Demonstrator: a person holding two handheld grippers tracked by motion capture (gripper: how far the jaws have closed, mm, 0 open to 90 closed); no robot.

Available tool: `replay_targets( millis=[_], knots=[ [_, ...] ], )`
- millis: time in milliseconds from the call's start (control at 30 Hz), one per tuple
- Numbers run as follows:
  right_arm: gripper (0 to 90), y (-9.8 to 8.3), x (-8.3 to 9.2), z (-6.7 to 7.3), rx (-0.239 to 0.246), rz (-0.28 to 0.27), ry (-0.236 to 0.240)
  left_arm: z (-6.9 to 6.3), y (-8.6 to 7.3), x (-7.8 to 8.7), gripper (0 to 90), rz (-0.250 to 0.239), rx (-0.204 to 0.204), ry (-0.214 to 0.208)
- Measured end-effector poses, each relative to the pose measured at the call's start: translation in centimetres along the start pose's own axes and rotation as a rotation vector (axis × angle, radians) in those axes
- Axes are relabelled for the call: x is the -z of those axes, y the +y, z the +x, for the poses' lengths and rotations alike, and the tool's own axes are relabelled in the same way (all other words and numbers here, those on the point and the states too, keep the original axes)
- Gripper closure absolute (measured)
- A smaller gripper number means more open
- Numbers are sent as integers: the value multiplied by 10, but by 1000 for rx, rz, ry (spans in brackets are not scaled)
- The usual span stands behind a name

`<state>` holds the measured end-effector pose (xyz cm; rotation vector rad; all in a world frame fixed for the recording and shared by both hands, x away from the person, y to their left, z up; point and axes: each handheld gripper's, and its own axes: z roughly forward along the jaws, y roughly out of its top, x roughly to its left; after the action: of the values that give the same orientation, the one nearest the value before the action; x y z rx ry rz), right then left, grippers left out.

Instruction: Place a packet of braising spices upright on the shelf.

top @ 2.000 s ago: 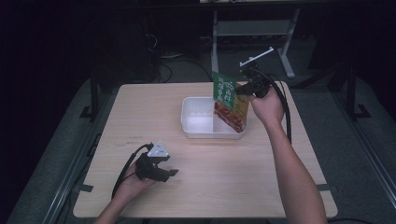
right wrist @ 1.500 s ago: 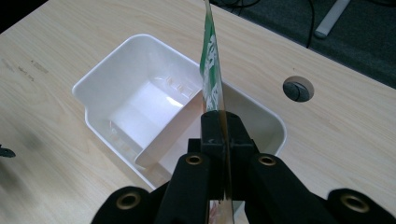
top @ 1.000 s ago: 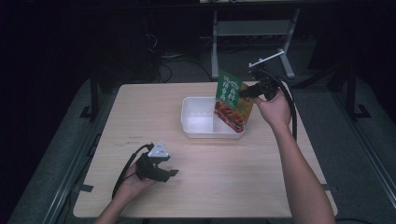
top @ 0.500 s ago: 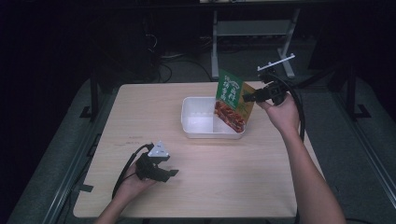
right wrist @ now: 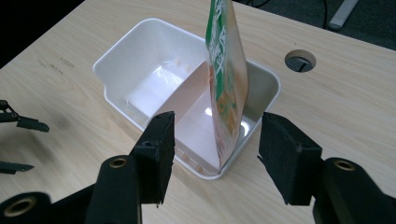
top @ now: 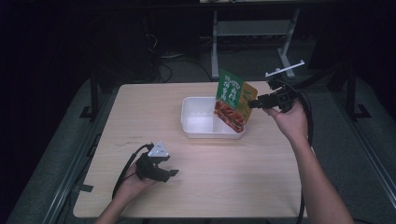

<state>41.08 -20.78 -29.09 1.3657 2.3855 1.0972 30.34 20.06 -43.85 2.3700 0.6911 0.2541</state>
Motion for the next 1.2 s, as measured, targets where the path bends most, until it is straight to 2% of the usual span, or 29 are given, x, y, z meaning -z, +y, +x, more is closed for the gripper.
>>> replay_targets(
  millis=[667,1200],
  knots=[
    [442,-37,5,-9,-26,5,39,-1,0,0,336,0,1,0],
    [437,-66,1,-14,-57,10,75,-1,0,1,335,-5,5,1]
  ],
)
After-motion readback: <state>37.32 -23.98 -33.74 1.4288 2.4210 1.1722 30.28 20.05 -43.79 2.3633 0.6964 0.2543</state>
